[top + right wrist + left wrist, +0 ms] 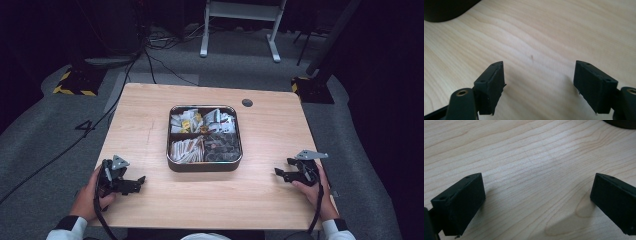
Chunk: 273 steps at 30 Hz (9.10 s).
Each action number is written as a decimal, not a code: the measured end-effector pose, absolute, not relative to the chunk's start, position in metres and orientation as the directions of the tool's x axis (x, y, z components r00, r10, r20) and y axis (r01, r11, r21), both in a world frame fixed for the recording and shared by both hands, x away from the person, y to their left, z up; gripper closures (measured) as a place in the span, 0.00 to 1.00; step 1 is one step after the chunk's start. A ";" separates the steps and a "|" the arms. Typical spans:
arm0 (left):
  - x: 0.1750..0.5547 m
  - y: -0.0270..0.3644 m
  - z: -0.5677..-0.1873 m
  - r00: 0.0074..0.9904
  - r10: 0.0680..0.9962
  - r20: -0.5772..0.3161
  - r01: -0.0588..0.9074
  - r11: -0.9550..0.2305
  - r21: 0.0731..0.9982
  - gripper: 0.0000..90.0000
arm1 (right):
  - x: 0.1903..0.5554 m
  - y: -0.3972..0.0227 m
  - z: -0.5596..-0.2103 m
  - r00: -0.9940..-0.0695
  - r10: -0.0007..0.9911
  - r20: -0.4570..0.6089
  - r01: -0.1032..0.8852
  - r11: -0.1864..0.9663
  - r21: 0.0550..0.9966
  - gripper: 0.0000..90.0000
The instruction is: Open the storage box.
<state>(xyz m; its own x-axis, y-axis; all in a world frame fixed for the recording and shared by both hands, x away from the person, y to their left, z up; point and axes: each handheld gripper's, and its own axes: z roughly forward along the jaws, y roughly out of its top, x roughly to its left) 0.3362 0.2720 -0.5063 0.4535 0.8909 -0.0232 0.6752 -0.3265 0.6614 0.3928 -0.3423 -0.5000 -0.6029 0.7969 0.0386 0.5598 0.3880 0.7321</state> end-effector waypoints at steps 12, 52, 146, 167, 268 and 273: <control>0.335 0.274 -0.506 0.460 0.888 -0.025 0.676 -0.331 0.659 0.00 | 0.385 -0.342 -0.504 -0.589 0.808 -0.010 0.538 0.401 0.741 0.24; 0.335 0.274 -0.506 0.468 0.883 -0.023 0.671 -0.338 0.660 0.00 | 0.429 -0.285 -0.442 -0.657 0.748 -0.092 0.422 0.466 0.777 0.28; 0.335 0.278 -0.507 0.495 0.869 -0.023 0.658 -0.357 0.663 0.00 | 0.502 -0.085 -0.439 -0.831 0.554 -0.036 0.355 0.580 0.734 0.65; 0.334 0.279 -0.506 0.501 0.865 -0.024 0.656 -0.362 0.662 0.00 | 0.494 -0.098 -0.420 -0.822 0.569 -0.025 0.350 0.540 0.766 0.66; 0.334 0.280 -0.507 0.505 0.863 -0.023 0.654 -0.365 0.662 0.00 | 0.470 -0.294 -0.397 -0.632 0.773 -0.056 0.471 0.441 0.764 0.66; 0.334 0.280 -0.507 0.506 0.862 -0.023 0.653 -0.366 0.663 0.00 | 0.468 -0.303 -0.399 -0.619 0.783 -0.057 0.483 0.438 0.758 0.66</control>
